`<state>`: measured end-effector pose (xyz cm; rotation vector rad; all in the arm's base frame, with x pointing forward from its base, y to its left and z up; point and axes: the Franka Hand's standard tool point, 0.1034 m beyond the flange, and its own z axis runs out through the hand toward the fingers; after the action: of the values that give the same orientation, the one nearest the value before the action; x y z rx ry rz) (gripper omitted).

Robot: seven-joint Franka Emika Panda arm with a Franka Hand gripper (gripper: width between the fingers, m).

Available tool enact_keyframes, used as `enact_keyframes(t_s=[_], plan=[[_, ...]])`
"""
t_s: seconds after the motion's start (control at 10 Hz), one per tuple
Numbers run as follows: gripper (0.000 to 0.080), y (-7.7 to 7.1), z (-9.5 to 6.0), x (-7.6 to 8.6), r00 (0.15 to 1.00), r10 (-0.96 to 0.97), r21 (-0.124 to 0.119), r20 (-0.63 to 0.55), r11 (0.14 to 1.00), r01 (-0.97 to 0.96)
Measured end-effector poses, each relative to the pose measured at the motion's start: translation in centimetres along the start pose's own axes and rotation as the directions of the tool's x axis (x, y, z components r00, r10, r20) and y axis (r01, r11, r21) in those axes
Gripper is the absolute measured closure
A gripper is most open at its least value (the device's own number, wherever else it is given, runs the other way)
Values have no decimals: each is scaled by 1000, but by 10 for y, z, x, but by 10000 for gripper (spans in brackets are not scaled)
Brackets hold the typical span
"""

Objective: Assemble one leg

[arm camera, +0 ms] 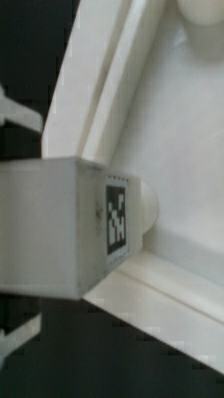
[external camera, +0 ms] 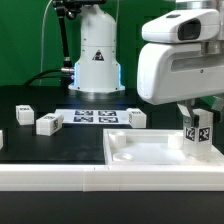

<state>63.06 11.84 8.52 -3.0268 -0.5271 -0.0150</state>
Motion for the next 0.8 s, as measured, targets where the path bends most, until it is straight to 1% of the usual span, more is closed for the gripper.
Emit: enact_keyframes(t_s=[0.1,0.2,0.3,0.4,0.6,0.8], plan=[[509,-1,0,0,999,54,-3,-9,999,-54],[509,-1,1,0,981,196,-5,-16,981,-196],[509,0,1,0,955,297,-6,-19,955,-297],[509,1,1,0,929,369,-1,-19,930,-369],[509,3,2,-1,825,565,4,-18,825,-565],[509,4,2,-1,685,728,2,-21,685,-728]])
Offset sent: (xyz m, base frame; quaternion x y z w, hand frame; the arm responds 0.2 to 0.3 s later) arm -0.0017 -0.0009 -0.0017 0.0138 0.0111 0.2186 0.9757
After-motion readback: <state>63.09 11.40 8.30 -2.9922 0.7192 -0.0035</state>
